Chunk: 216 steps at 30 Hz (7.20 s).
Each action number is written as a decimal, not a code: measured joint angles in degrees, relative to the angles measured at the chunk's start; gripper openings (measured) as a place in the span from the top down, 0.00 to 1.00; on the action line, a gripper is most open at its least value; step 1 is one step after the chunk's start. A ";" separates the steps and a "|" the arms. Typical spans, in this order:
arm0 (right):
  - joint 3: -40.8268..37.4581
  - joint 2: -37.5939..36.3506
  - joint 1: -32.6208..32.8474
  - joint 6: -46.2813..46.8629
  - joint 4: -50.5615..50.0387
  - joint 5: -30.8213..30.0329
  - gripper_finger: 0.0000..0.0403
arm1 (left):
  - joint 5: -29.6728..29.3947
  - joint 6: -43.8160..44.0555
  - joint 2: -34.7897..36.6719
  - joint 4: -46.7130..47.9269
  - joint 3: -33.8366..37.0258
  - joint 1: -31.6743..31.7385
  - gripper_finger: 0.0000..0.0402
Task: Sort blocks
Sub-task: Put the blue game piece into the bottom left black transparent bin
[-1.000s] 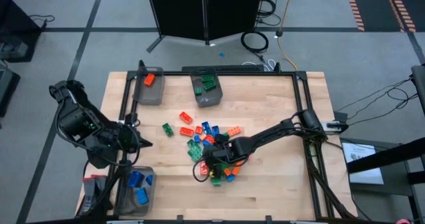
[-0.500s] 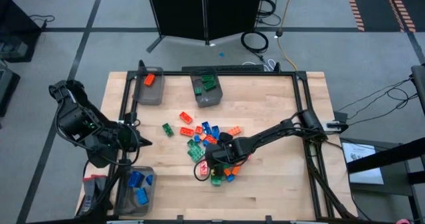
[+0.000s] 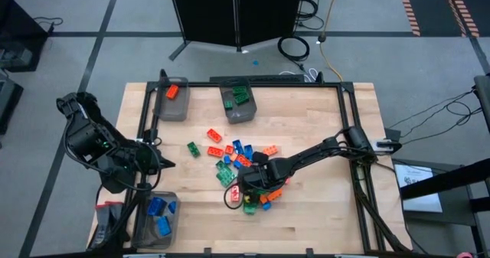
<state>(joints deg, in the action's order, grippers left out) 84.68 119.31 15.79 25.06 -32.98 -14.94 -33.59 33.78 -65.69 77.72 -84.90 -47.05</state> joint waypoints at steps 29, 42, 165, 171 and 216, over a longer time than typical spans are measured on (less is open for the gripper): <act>34.27 -0.04 17.66 -59.82 13.08 -44.94 0.83 | -27.88 -38.80 1.14 -48.67 20.59 -1.69 0.45; 35.63 -3.28 19.86 -54.30 1.60 -48.13 0.83 | -12.80 -67.32 1.11 -84.46 31.69 0.99 0.37; -10.54 -3.81 -0.41 -4.08 26.03 -11.93 0.48 | 5.85 28.42 1.22 -23.25 31.28 -10.23 0.48; -10.38 -1.71 -1.53 -3.21 25.76 -11.93 0.48 | 5.41 28.67 1.22 -23.26 31.28 -10.23 0.48; 11.17 -3.91 3.06 -33.25 22.25 -9.58 0.81 | -28.39 -0.17 1.22 -30.50 31.28 -8.09 0.48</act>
<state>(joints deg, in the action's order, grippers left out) 95.86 115.39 18.85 -8.19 -10.73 -24.52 -61.98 33.61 -64.47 47.22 -53.63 -55.13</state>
